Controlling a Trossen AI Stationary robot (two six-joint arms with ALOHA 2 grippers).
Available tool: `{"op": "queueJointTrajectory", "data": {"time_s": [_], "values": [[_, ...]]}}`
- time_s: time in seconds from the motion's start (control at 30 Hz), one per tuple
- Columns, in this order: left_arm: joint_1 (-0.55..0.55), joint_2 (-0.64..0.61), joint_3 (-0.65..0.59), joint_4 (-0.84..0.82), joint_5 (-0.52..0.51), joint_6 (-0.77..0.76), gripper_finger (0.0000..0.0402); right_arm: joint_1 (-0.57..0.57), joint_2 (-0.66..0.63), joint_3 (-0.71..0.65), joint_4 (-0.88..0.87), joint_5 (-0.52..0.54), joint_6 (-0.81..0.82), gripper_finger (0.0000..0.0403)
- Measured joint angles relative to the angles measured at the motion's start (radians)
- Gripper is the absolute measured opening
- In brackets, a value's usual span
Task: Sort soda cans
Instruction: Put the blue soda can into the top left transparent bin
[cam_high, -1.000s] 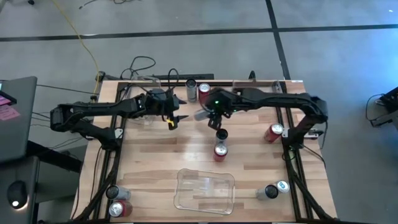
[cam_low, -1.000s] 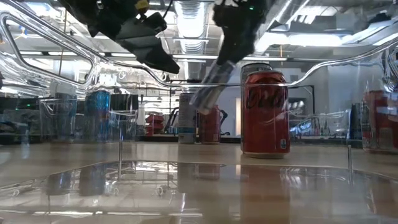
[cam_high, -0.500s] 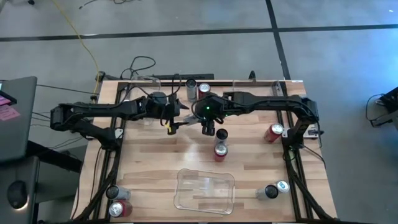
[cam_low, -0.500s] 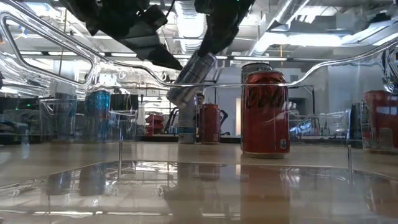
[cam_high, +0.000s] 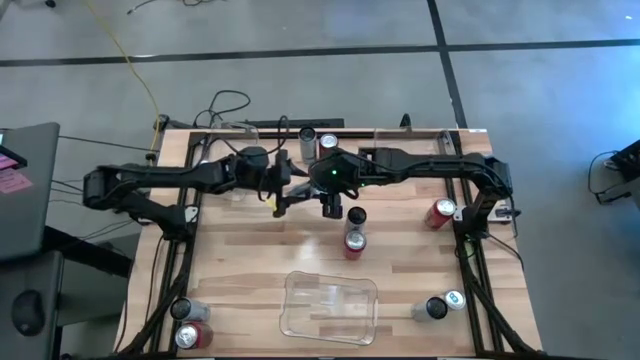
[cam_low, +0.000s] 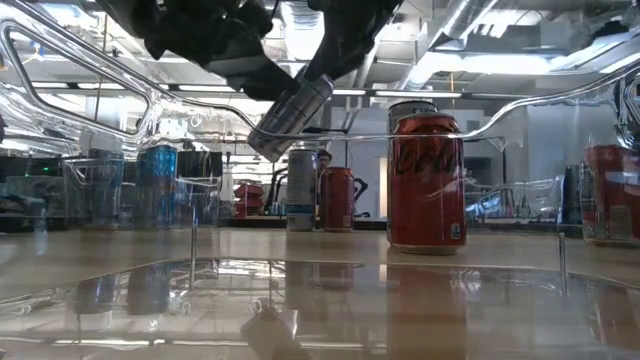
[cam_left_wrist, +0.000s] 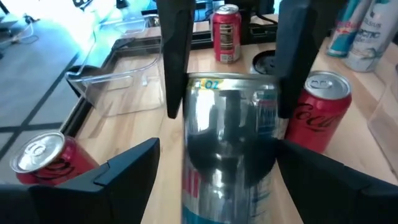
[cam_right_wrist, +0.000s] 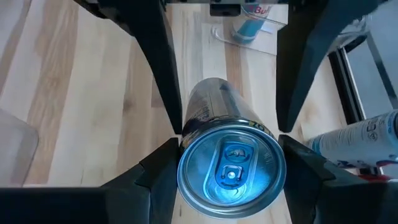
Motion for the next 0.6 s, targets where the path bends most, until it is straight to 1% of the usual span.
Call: {"op": "queueJointTrajectory", "data": {"time_s": [0.13, 0.27, 0.47, 0.6], "values": [[0.002, 0.073, 0.048, -0.027, 0.002, -0.041, 0.0312, 0.000, 0.000, 0.000, 0.021, 0.000, -0.008, 0.0223], [0.001, 0.133, 0.101, -0.047, 0.003, -0.017, 0.0299, 0.000, 0.000, 0.000, 0.006, 0.000, -0.008, 0.0223], [0.001, 0.153, 0.167, -0.114, 0.024, 0.008, 0.0282, -0.001, 0.007, 0.000, -0.029, 0.002, -0.007, 0.0223], [0.001, 0.154, 0.191, -0.154, 0.024, 0.008, 0.0262, -0.002, 0.010, 0.002, -0.031, 0.003, -0.008, 0.0223]]}}
